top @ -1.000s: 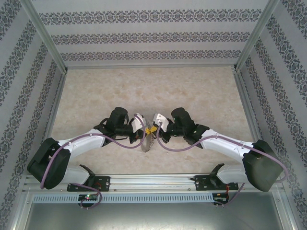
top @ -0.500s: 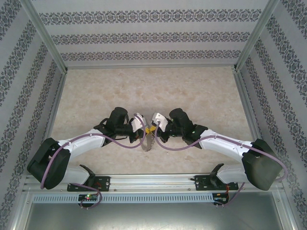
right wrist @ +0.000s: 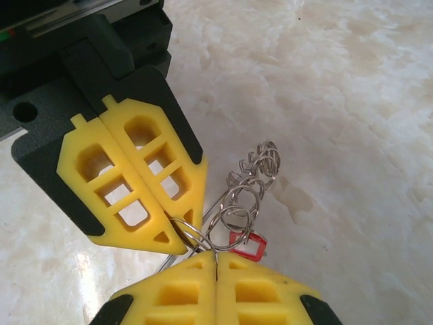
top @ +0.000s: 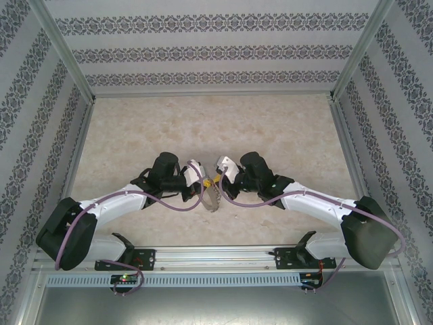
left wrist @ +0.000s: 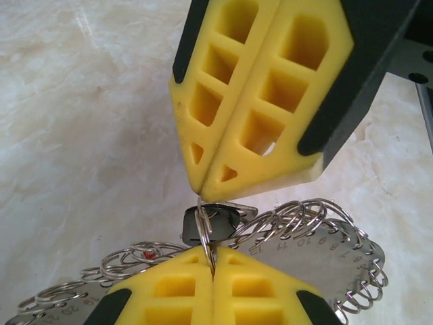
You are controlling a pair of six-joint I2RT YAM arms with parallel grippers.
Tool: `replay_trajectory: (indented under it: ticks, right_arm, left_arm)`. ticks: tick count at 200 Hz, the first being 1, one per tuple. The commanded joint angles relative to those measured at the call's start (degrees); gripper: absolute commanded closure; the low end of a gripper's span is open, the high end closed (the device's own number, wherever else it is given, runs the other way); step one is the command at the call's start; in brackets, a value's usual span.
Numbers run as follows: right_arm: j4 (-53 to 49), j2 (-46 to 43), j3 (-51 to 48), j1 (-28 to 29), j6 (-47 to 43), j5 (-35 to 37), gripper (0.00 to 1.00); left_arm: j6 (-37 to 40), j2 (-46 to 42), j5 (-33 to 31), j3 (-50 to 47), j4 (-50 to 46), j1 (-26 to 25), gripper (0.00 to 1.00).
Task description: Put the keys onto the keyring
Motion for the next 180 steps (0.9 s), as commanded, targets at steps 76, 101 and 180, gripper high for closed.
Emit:
replay_trajectory:
  ticks: [76, 101, 180]
  right_arm:
    - [1.9, -1.8, 0.7, -1.3, 0.8, 0.2, 1.0]
    - [1.9, -2.0, 1.3, -0.8, 0.3, -1.9, 1.0]
    - [1.3, -3.2, 1.1, -0.5, -0.9, -2.0, 1.0]
  left_arm:
    - [-1.7, -1.1, 0.2, -2.3, 4.4, -1.1, 1.0]
    - [-2.4, -0.4, 0.5, -2.6, 6.1, -1.1, 0.95]
    - [-2.5, -0.4, -0.2, -3.1, 6.5, -1.1, 0.93]
